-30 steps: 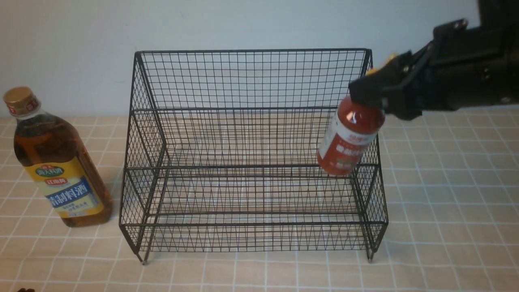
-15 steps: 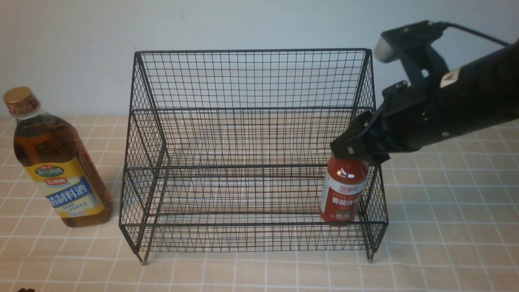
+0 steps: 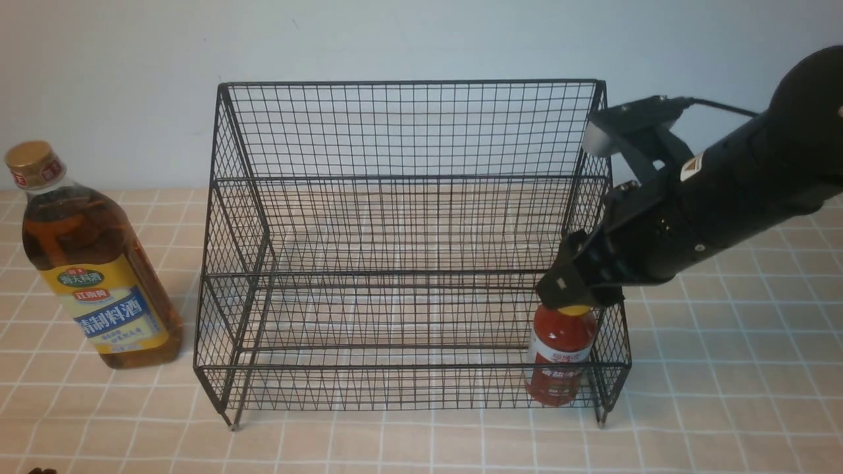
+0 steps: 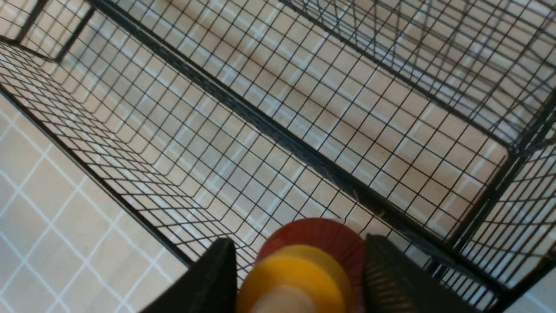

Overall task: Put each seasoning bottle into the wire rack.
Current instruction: Use the right arm to put the condiment bottle back on the shelf, then use the left arm to grab the condiment bottle closest to it

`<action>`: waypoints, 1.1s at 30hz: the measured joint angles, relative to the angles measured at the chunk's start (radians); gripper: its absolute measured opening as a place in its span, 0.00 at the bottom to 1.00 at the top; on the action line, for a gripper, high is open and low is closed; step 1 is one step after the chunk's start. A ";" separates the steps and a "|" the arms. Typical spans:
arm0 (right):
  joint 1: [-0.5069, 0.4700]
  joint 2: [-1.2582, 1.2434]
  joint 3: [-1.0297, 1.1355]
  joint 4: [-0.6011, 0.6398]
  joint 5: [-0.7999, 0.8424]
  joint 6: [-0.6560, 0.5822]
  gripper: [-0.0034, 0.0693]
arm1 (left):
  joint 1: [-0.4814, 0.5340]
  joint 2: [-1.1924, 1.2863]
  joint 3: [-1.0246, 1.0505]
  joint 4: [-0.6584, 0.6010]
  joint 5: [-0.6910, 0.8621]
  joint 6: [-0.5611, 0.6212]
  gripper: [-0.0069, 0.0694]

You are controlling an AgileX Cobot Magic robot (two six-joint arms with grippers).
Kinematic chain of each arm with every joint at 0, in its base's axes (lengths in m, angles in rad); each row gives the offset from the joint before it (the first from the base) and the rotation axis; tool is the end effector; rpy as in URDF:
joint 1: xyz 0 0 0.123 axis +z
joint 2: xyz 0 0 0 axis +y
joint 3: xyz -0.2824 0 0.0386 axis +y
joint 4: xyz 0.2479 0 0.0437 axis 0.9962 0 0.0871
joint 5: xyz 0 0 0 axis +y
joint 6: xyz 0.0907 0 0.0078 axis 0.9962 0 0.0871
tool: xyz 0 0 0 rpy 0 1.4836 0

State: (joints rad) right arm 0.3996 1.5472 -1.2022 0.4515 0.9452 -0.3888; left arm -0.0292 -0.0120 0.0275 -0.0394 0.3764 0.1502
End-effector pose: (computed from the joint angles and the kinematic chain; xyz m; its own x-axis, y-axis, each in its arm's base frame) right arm 0.2772 0.1520 0.2857 -0.7808 -0.4434 -0.4401 -0.5874 0.7609 0.2756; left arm 0.0524 -0.0029 0.1707 -0.2928 0.1219 -0.9484 0.0767 0.9916 0.1038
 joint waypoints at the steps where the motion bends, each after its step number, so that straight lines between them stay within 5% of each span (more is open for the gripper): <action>1: 0.000 0.000 0.000 0.000 0.006 0.005 0.63 | 0.000 0.000 0.000 0.000 0.000 0.000 0.08; 6: 0.000 -0.010 0.000 -0.001 0.025 0.022 0.70 | 0.000 0.000 0.000 0.000 0.000 0.000 0.08; 22: 0.000 -0.417 -0.178 -0.121 0.094 0.207 0.69 | 0.000 0.000 0.000 0.000 0.000 0.000 0.08; 28: 0.000 -0.621 -0.210 -0.302 0.130 0.330 0.50 | 0.000 0.000 0.000 0.000 0.000 0.000 0.08; 33: 0.000 -0.806 -0.207 -0.509 0.223 0.545 0.17 | 0.000 0.000 0.000 0.000 0.000 0.000 0.08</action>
State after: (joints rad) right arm 0.3996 0.7409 -1.4089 -0.0573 1.1681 0.1562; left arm -0.0292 -0.0120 0.0275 -0.0394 0.3764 0.1502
